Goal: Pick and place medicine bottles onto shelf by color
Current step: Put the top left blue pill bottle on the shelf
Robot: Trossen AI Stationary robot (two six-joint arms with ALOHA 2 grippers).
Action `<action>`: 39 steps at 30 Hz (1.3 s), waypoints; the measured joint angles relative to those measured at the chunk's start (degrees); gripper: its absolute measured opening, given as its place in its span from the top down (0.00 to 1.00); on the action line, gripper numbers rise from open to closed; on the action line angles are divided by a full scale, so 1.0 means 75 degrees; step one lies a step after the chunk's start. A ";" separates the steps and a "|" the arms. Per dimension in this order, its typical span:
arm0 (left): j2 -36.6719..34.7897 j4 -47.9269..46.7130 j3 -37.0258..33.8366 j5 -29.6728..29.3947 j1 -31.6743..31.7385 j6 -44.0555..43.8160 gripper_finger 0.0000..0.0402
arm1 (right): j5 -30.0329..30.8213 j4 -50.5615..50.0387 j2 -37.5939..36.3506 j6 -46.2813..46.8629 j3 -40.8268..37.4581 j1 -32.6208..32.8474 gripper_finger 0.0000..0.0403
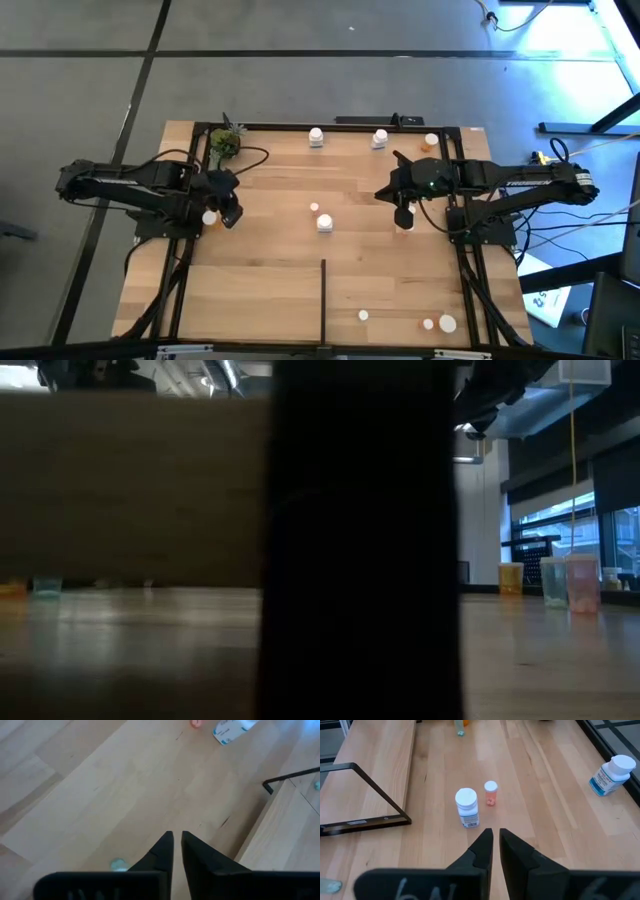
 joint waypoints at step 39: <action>0.2608 -0.1974 0.0755 -0.0026 -0.1291 0.0138 0.37 | 0.0000 0.0006 -0.0003 -0.0007 -0.0006 -0.0003 0.91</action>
